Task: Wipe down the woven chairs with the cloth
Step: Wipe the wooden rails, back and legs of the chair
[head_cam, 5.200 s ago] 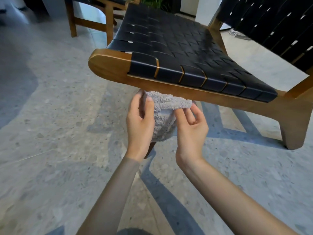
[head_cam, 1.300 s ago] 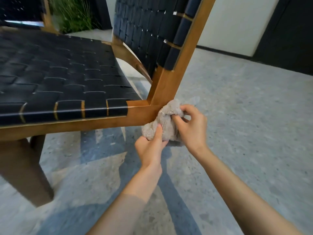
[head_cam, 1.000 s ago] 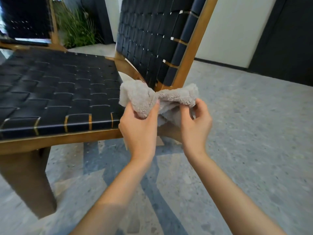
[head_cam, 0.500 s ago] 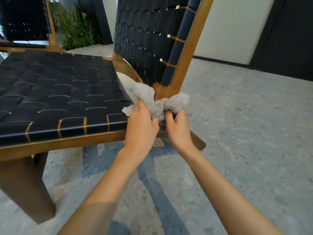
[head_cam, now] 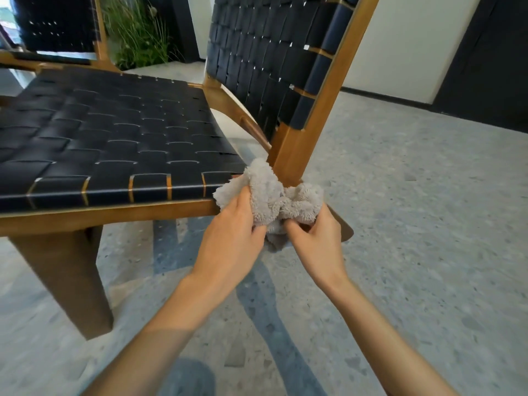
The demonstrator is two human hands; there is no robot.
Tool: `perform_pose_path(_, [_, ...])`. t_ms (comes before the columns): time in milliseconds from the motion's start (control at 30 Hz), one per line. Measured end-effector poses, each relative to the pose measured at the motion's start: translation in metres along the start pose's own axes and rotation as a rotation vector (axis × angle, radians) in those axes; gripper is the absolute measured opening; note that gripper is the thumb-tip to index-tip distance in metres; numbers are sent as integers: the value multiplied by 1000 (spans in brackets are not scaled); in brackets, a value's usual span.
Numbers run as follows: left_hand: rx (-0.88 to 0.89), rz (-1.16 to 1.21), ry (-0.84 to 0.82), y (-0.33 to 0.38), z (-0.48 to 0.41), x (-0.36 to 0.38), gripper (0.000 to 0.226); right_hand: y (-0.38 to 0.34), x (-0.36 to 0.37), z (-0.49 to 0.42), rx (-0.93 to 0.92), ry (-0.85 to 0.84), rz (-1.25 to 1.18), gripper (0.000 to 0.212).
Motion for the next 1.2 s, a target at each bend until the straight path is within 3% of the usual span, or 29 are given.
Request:
perform_pose_path(200, [-158, -48, -134, -60, 38, -16, 41, 6, 48, 49, 41, -269, -3, 26])
perform_pose_path(333, [-304, -143, -187, -120, 68, -31, 48, 13, 91, 79, 49, -436, 70, 24])
perform_pose_path(500, [-455, -22, -135, -185, 108, -55, 36, 3, 150, 103, -60, -618, 118, 13])
perform_pose_path(600, [-597, 84, -74, -224, 126, -69, 33, -5, 184, 108, -96, -692, 131, 20])
perform_pose_path(700, [-720, 186, -211, -256, 133, -64, 37, -10, 217, 109, -144, -844, 259, 31])
perform_pose_path(800, [-717, 37, -464, -270, 127, -59, 45, -13, 239, 114, -157, -1095, 439, 32])
perform_pose_path(900, [-625, -50, -609, -260, 115, -63, 46, -16, 244, 123, -65, -1375, 560, 31])
perform_pose_path(1000, [-607, -29, -688, -249, 106, -81, 46, -38, 241, 119, 83, -1454, 530, 31])
perform_pose_path(1100, [-592, 65, -750, -232, 101, -113, 43, -75, 237, 108, 211, -1468, 477, 11])
perform_pose_path(1200, [-638, 267, -714, -208, 96, -170, 40, -124, 232, 82, 289, -1401, 463, 22])
Point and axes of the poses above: each hand's wrist, its own z-axis away from the middle knuckle, its own x-axis out of the palm, y = z × x, the point moved 10 cm from there along -z, towards the middle knuckle, and after that the axes turned 7 degrees about -x, right-handed, at the moved point
